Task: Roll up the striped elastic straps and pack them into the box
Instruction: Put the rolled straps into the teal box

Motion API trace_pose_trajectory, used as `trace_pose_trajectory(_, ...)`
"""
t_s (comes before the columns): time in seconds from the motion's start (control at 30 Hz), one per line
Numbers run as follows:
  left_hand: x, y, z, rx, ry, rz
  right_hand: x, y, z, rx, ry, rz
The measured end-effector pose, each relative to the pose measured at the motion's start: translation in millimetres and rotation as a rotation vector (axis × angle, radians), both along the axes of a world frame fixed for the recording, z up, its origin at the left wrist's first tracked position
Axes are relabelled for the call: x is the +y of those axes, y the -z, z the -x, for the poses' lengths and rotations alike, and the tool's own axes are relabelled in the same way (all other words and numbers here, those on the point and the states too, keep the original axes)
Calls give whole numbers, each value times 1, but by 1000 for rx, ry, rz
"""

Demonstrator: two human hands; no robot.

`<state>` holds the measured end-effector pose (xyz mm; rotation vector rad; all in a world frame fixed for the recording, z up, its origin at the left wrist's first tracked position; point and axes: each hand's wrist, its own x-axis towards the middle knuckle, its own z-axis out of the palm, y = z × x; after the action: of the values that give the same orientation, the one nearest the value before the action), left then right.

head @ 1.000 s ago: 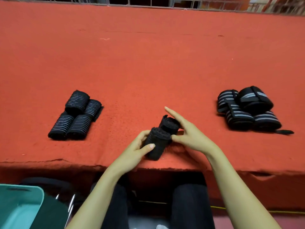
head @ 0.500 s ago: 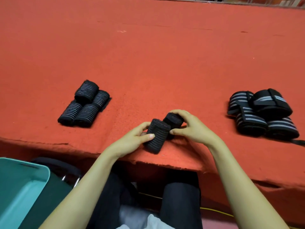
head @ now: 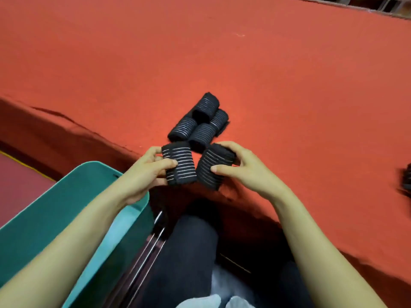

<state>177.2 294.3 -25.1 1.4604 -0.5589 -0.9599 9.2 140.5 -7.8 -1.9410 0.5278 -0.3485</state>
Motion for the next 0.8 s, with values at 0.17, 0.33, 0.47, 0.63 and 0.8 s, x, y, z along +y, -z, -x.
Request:
trace_pose_trajectory(0.17, 77, 8, -51, -33, -179, -136, 54, 21, -86, 60, -198, -4)
trace_pose_trajectory(0.33, 134, 40, -73, 103, -337, -266, 99, 42, -148, 224, -349, 19)
trace_pose_trajectory(0.47, 153, 64, -84, 188, -407, -325, 128, 57, -185, 377, -504, 181)
trace_pose_trajectory(0.63, 152, 96, -94, 399, -627, -444, 152, 88, -225, 566, -568, 449)
trace_pose_trajectory(0.8, 149, 140, -105, 408, -801, -526, 165, 125, -250, 645, -596, 632)
